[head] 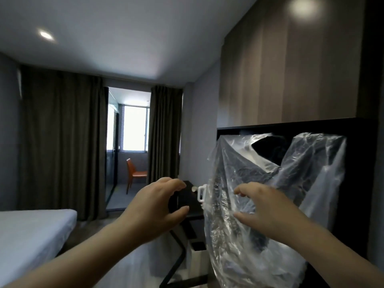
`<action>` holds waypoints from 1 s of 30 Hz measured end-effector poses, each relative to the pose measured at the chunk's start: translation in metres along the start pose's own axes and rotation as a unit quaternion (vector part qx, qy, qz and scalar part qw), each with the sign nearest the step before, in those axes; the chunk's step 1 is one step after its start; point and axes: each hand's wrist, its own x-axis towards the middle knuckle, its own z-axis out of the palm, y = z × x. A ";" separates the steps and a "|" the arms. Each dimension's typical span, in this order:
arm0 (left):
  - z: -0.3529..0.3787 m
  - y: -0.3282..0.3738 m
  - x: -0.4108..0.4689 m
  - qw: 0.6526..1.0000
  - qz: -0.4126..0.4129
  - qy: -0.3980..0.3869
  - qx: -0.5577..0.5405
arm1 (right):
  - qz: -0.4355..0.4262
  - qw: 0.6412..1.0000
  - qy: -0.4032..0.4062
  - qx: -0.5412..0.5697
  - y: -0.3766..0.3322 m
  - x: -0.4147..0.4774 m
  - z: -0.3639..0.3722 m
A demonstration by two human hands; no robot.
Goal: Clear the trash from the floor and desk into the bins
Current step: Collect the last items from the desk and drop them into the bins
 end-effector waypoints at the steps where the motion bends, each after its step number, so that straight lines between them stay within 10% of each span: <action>1: 0.009 -0.011 0.007 1.000 -0.005 0.000 0.006 | -0.003 1.000 -0.003 0.004 0.004 0.014 0.013; 30: 0.252 -0.465 0.284 0.997 -0.061 -0.041 -0.022 | 0.021 0.997 -0.075 0.010 0.045 0.483 0.374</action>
